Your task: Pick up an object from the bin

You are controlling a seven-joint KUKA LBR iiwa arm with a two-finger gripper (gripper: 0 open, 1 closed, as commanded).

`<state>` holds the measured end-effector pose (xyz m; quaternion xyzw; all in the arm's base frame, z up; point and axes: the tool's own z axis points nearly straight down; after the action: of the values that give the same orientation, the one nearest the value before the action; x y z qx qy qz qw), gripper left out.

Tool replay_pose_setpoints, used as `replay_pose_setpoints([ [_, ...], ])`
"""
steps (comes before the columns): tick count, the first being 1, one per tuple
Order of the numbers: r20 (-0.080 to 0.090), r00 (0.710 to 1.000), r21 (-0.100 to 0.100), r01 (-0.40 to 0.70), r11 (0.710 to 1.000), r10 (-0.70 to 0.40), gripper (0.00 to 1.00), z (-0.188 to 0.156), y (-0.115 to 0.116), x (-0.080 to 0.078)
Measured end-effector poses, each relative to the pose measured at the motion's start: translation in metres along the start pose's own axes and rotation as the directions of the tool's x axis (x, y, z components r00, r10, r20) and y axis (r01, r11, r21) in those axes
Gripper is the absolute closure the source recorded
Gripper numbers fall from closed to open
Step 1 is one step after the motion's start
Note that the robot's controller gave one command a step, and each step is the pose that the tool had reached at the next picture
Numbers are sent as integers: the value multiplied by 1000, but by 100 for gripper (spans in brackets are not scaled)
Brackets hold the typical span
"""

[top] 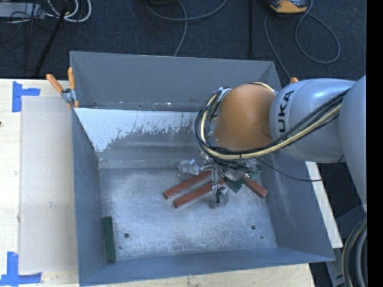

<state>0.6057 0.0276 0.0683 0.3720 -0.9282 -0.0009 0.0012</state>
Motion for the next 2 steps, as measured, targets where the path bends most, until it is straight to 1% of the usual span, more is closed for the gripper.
replay_pose_setpoints([
  [1,2,1000,1,-3,1000,3,0,0,0,0],
  [2,2,1000,1,-5,1000,5,100,1,0,0],
])
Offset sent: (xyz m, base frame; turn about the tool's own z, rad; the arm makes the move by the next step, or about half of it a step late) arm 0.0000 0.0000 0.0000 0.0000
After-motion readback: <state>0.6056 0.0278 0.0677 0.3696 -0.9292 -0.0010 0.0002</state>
